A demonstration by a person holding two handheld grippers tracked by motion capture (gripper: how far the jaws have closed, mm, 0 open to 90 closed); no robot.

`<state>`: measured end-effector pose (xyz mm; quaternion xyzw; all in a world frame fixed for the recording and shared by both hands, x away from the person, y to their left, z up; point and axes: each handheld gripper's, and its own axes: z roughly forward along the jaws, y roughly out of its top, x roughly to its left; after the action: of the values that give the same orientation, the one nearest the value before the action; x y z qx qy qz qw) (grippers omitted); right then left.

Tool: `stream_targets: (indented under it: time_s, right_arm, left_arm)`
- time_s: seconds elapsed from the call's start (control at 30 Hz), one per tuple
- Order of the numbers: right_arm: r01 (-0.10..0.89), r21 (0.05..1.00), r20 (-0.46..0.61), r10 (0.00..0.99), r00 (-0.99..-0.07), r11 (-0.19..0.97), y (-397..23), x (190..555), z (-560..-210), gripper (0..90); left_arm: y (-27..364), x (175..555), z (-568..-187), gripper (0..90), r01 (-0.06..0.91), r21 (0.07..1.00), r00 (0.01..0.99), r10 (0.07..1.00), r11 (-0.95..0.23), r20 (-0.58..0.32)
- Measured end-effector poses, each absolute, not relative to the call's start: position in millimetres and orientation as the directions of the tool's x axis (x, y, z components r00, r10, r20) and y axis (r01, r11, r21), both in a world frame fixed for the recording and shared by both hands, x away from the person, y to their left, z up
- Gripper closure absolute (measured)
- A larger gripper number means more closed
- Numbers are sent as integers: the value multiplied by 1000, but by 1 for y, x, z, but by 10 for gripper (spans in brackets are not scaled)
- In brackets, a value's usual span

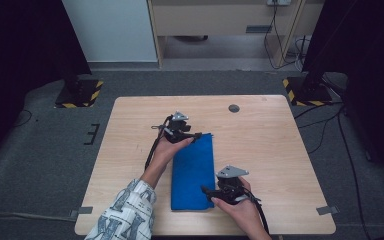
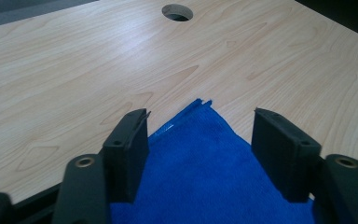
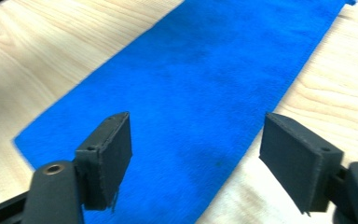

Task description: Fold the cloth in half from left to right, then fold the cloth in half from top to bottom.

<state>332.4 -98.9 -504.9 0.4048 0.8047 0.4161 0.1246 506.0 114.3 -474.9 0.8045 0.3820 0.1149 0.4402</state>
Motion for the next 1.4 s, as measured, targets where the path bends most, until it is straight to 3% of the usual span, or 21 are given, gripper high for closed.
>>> stream_targets:
  time_s: [0.4, 0.93, 1.23, 1.4]
  right_arm:
    - [527, 778, 77, 780, -622, 343, -97, 370, -501, 194]
    - [495, 789, 55, 760, -647, 364, -94, 413, -493, 146]
    - [495, 785, 15, 787, -616, 373, -99, 466, -488, 312]
    - [483, 785, 2, 779, -627, 387, -95, 486, -485, 435]
  left_arm:
    - [138, 493, -472, 211, 510, 795, 678, 722, -328, -136]
    - [172, 493, -474, 168, 533, 786, 675, 718, -315, -170]
    - [178, 503, -483, 162, 482, 809, 657, 750, -337, -79]
    - [177, 508, -491, 159, 500, 800, 647, 757, -331, -91]
